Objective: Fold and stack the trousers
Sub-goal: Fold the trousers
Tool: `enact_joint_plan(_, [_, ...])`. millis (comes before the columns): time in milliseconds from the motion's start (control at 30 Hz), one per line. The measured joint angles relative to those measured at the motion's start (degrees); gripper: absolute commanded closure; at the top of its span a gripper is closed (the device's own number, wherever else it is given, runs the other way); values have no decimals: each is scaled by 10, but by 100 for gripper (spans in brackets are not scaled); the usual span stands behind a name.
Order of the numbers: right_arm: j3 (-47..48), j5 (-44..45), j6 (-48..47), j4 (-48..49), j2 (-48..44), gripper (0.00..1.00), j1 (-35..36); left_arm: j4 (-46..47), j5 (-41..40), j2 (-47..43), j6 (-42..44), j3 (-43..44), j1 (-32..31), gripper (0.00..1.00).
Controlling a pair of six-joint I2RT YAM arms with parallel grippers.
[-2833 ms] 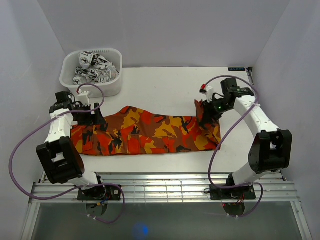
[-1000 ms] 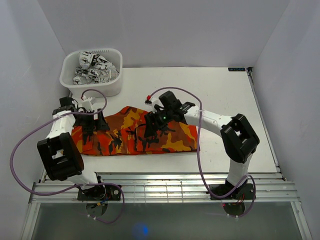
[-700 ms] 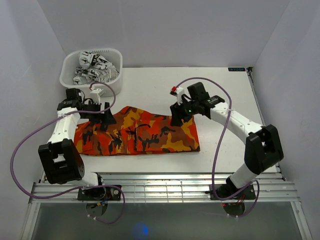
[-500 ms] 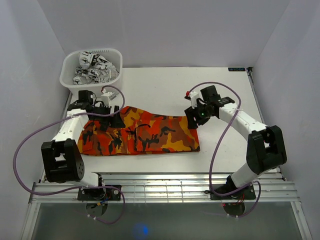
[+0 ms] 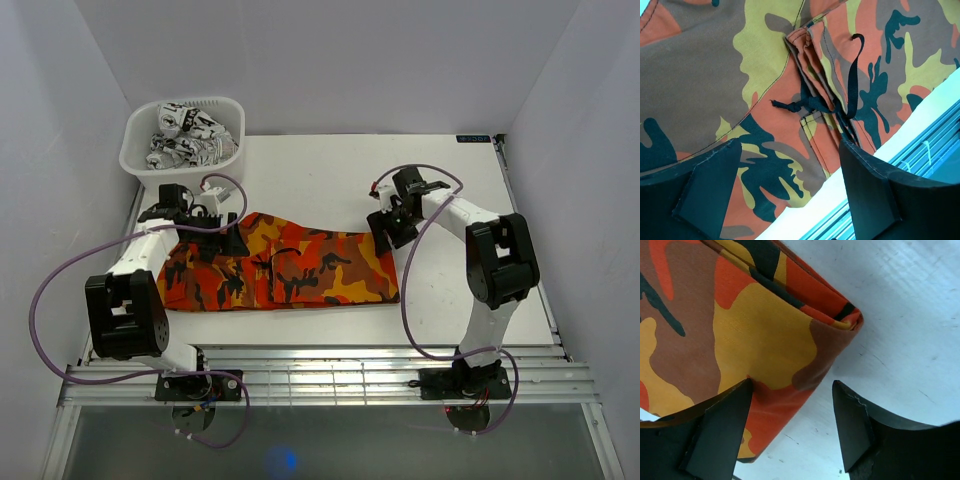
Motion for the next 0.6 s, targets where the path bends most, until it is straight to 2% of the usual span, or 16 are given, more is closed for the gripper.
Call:
enact_joint_plan(33, [1,-6,6,-1,10,34,-2,2,-1,0,-1,-2,0,11])
enact_joint_plan(67, [1,-14,10,-2,21,45,-4,4,-1,0,-2,-4,0,11])
enact_joint_plan(133, [4,-33,21,-7,38,57,-11,5,-4,0,-5,-10,0,11])
enact_joint_plan(167, [7,-49,26,-10,48,72,-19,6,-6,0,-6,-12,0,11])
enact_joint_plan(233, [10,-75,34,-10,53,81,-40,7,-11,1,-9,-17,0,13])
enact_joint_plan(333, [10,-116,41,-17,53,86,-76,14,-23,8,-13,-26,1,21])
enact_joint_plan(367, [10,-131,39,-20,53,89,-90,16,-28,13,-14,-28,2,30])
enact_joint_plan(467, [10,-172,18,-36,53,92,-133,19,-39,35,-21,-37,7,44])
enact_joint_plan(500, [10,-184,10,-43,53,92,-147,21,-41,45,-24,-39,10,51])
enact_joint_plan(600, [10,-221,-19,-66,57,91,-183,24,-46,78,-31,-44,21,55])
